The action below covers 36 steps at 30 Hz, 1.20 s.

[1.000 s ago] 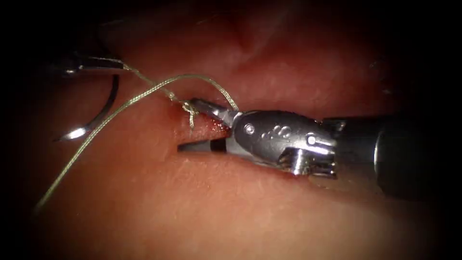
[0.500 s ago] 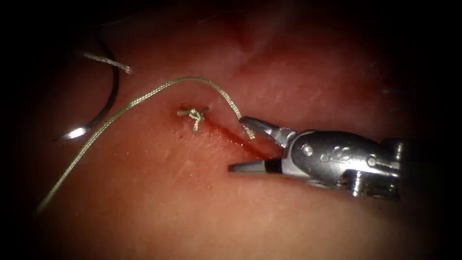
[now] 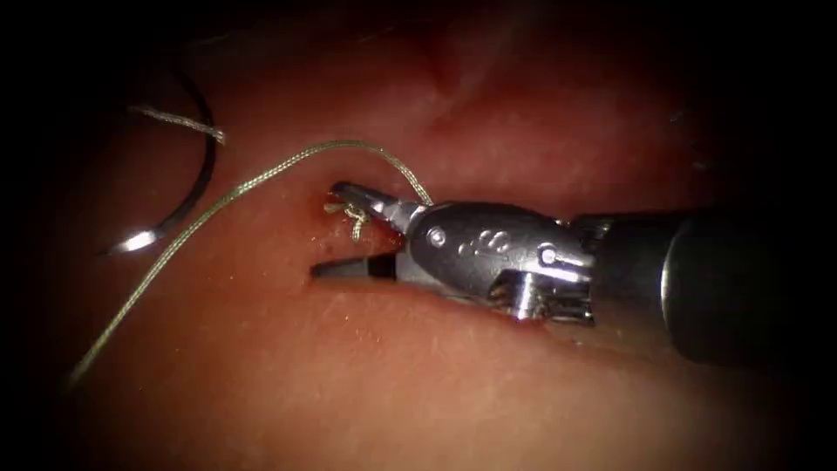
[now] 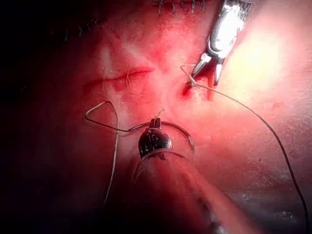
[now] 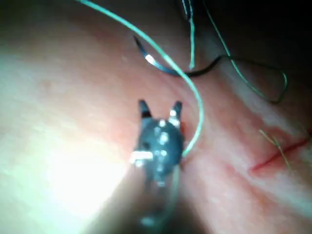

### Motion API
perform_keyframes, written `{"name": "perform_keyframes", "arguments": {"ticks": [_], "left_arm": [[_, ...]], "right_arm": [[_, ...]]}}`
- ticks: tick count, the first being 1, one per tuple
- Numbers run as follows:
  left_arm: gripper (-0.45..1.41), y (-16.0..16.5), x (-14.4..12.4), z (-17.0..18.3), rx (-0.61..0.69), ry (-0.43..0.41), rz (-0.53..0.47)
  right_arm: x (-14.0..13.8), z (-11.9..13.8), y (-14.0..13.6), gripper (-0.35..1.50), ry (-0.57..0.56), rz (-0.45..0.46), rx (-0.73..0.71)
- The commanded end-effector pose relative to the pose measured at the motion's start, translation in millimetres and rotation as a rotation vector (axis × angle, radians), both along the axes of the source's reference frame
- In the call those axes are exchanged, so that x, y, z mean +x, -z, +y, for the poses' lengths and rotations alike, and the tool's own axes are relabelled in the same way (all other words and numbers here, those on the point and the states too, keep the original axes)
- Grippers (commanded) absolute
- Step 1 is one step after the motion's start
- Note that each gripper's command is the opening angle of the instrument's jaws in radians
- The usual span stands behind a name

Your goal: Wound Closure

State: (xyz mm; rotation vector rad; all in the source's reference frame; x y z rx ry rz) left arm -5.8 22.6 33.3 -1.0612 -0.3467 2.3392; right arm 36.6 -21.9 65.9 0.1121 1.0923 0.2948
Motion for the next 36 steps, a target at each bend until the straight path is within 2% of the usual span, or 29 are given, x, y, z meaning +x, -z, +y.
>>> {"name": "perform_keyframes", "arguments": {"ticks": [1,5,11,12,13,14,15,18,23,26,29,33,34,36], "left_arm": [[-0.45,-1.1,0.5,0.1,-0.005,0.012,0.009],[-0.45,-2.1,2.0,-0.2,-0.035,0.040,0.055],[-0.45,-5.4,3.8,-0.6,-0.056,0.046,0.116],[0.46,-8.3,3.9,-1.1,-0.007,0.087,0.115],[0.46,-8.3,3.9,-1.1,-0.007,0.087,0.115],[0.71,-9.6,3.9,-1.4,0.029,0.107,0.101],[0.88,-10.6,4.0,-1.6,0.034,0.110,0.099],[1.26,-14.0,4.1,-2.7,0.069,0.145,0.108],[1.29,-14.1,4.3,-2.3,0.090,0.138,0.113],[1.29,-12.2,4.7,-1.8,0.110,0.134,0.113],[1.28,-8.6,5.6,-0.9,0.143,0.127,0.113],[1.26,-6.3,6.4,-0.4,0.149,0.122,0.120],[1.26,-4.5,6.8,0.3,0.152,0.122,0.124],[1.26,-3.7,6.8,0.6,0.146,0.125,0.119]], "right_arm": [[-0.2,-0.2,0.0,1.48,0.001,0.001,-0.002],[-0.9,-0.5,0.0,1.48,0.000,-0.002,-0.006],[-2.0,-1.0,0.1,1.47,0.004,-0.002,-0.009],[-2.2,-1.0,0.1,1.47,0.001,-0.005,-0.011],[-2.2,-1.0,0.1,1.47,0.001,-0.005,-0.011],[-2.3,-1.1,0.1,1.47,0.001,-0.005,-0.012],[-2.4,-1.1,0.1,1.47,-0.001,-0.007,-0.013],[-2.7,-1.4,0.1,1.47,0.001,-0.006,-0.014],[-2.8,-1.4,0.0,1.47,0.002,-0.006,-0.015],[-2.8,-1.4,0.0,1.47,0.000,-0.008,-0.016],[-3.0,-1.5,0.0,1.47,0.001,-0.007,-0.016],[-3.2,-1.5,0.0,1.47,0.003,-0.006,-0.016],[-3.4,-1.5,0.0,1.47,0.004,-0.006,-0.016],[-3.4,-1.6,0.1,1.47,0.004,-0.006,-0.016]]}}
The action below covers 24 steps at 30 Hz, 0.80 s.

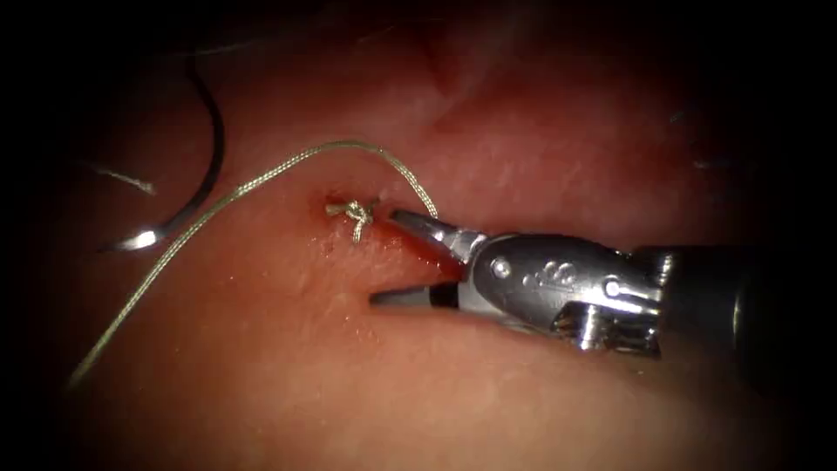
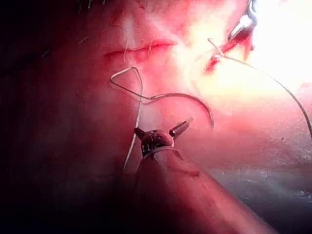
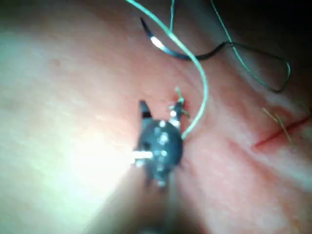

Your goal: Wound Closure

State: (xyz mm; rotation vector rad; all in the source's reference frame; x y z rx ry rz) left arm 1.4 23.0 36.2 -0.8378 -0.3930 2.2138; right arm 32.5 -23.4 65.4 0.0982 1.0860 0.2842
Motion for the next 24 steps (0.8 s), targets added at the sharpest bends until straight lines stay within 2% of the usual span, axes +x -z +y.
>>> {"name": "perform_keyframes", "arguments": {"ticks": [1,2,5,6,7,9,12,14,15,18,22,23,24], "left_arm": [[1.24,0.2,-0.4,0.6,-0.019,0.004,-0.014],[1.23,2.1,-0.4,1.4,-0.064,0.033,-0.057],[1.18,3.5,-0.1,2.2,-0.102,0.071,-0.079],[1.18,3.5,-0.1,2.2,-0.102,0.071,-0.079],[1.08,3.7,0.2,2.4,-0.124,0.103,-0.074],[1.03,3.2,0.1,2.3,-0.157,0.122,-0.061],[1.03,2.2,-0.4,2.5,-0.164,0.134,-0.114],[1.03,1.8,-2.5,3.0,-0.185,0.179,-0.243],[1.03,1.8,-2.5,3.0,-0.185,0.179,-0.243],[1.03,1.6,-5.2,2.8,-0.221,0.224,-0.346],[1.03,1.1,-9.1,2.0,-0.234,0.219,-0.413],[1.03,0.5,-11.1,1.3,-0.230,0.200,-0.449],[1.03,0.2,-11.9,1.0,-0.220,0.195,-0.465]], "right_arm": [[0.7,-0.1,-0.5,1.47,0.002,0.003,0.000],[0.7,0.0,-0.5,1.47,0.002,0.003,0.000],[0.7,-0.1,-0.5,1.47,0.002,0.003,0.000],[0.7,-0.1,-0.5,1.47,0.002,0.003,0.000],[0.7,-0.1,-0.5,1.47,0.002,0.003,0.000],[0.7,-0.1,-0.5,1.47,0.002,0.003,0.000],[0.6,-0.1,-0.4,1.47,0.002,0.003,0.000],[0.6,-0.2,-0.4,1.47,0.003,0.003,-0.001],[0.6,-0.2,-0.4,1.47,0.003,0.003,-0.001],[0.6,-0.3,-0.4,1.47,0.003,0.003,-0.001],[0.6,-0.4,-0.3,1.47,0.004,0.004,-0.001],[0.6,-0.4,-0.3,1.47,0.004,0.004,-0.001],[0.6,-0.5,-0.3,1.47,0.004,0.004,-0.001]]}}
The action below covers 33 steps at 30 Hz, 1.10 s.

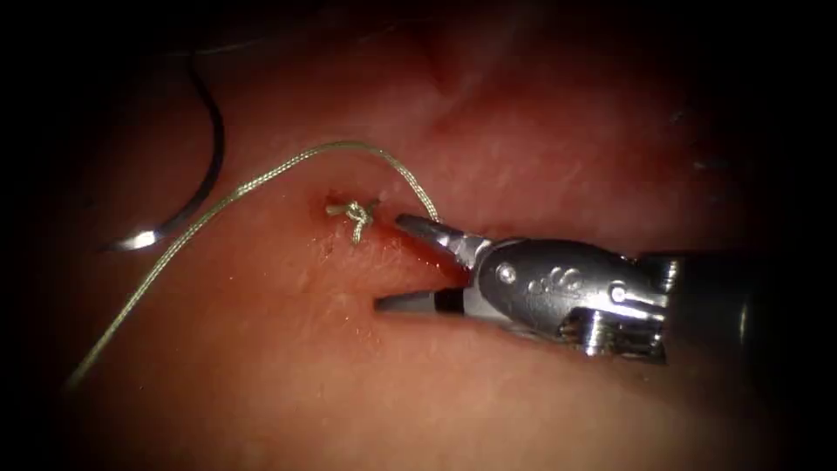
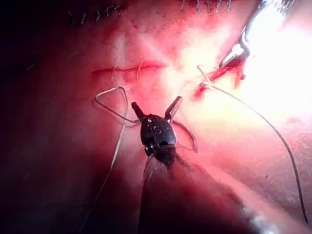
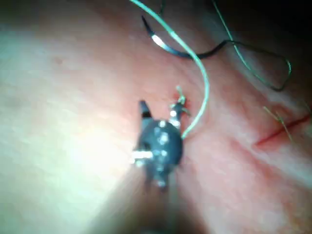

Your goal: Wound Closure

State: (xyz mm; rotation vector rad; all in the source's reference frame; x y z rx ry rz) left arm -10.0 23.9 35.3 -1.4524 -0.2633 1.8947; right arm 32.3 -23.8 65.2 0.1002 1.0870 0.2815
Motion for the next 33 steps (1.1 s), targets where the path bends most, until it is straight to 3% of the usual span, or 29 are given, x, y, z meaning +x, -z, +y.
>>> {"name": "perform_keyframes", "arguments": {"ticks": [1,5,7,15,18,27,33], "left_arm": [[1.03,-0.7,-0.5,0.1,0.004,-0.003,-0.004],[1.01,-3.0,-3.9,-2.4,-0.006,-0.075,-0.069],[0.99,-3.8,-4.3,-3.1,0.001,-0.101,-0.075],[0.89,-6.7,-2.5,-4.0,0.020,-0.145,0.124],[0.86,-7.6,-0.6,-5.1,0.086,-0.169,0.267],[1.04,-7.0,-0.3,-7.4,0.209,-0.204,0.416],[1.04,-6.9,-0.4,-8.0,0.232,-0.245,0.487]], "right_arm": [[0.8,-0.1,-0.5,1.47,0.001,0.002,-0.001],[0.7,-0.2,-0.5,1.47,0.001,0.002,-0.002],[0.7,-0.3,-0.6,1.47,0.002,0.002,-0.003],[0.8,-0.5,-0.6,1.47,0.000,0.000,-0.005],[0.8,-0.5,-0.6,1.47,0.000,0.000,-0.005],[0.8,-0.6,-0.6,1.47,0.002,0.002,-0.005],[0.8,-0.6,-0.6,1.47,0.004,-0.001,-0.005]]}}
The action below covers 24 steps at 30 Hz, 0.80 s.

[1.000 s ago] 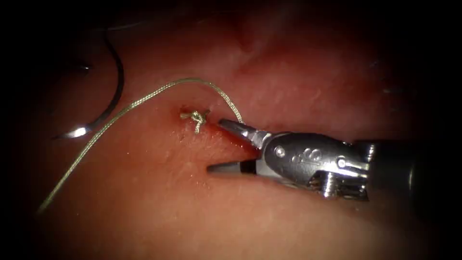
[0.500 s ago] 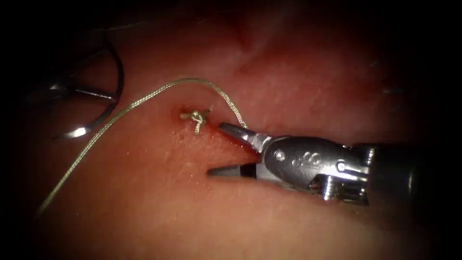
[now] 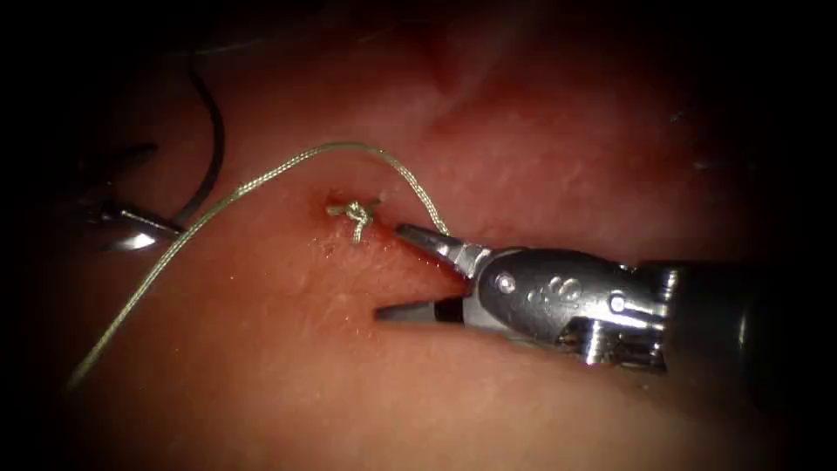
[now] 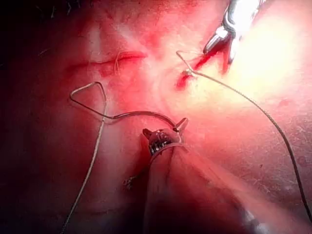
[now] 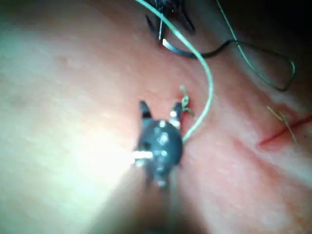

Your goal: Wound Closure

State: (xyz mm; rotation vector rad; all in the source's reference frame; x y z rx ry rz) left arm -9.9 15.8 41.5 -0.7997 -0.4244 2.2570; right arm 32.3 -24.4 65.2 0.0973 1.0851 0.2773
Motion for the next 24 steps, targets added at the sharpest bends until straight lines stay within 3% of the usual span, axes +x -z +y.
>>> {"name": "perform_keyframes", "arguments": {"ticks": [1,4,6,8,9,10,11,12,22,24], "left_arm": [[1.06,-1.1,-0.5,-0.3,0.003,-0.018,0.022],[1.03,-2.0,-0.6,-1.4,0.009,-0.045,0.071],[0.91,-2.4,-0.9,-2.0,0.026,-0.069,0.083],[0.44,-2.9,-1.2,-2.7,0.044,-0.119,0.077],[0.44,-2.9,-1.2,-2.7,0.044,-0.119,0.077],[-0.08,-3.0,-1.1,-2.8,0.050,-0.144,0.072],[-0.08,-3.0,-1.1,-2.8,0.050,-0.144,0.072],[-0.45,-2.9,-1.0,-2.7,0.048,-0.162,0.078],[-0.45,0.0,-0.4,1.2,-0.070,-0.225,0.138],[-0.45,1.8,-1.5,3.7,-0.101,-0.209,0.123]], "right_arm": [[0.8,-0.1,-0.5,1.47,0.001,0.002,0.000],[0.8,-0.1,-0.5,1.47,0.001,0.002,0.000],[0.8,-0.1,-0.5,1.47,0.001,0.002,0.000],[0.7,-0.1,-0.5,1.47,0.002,0.002,0.000],[0.7,-0.1,-0.5,1.47,0.002,0.002,0.000],[0.6,0.0,-0.4,1.47,0.003,0.000,0.001],[0.6,0.0,-0.4,1.47,0.003,0.000,0.001],[0.5,0.0,-0.4,1.48,0.003,0.000,0.002],[-1.6,1.1,1.1,1.45,0.010,0.005,0.019],[-3.8,1.5,2.1,1.41,0.022,0.008,0.031]]}}
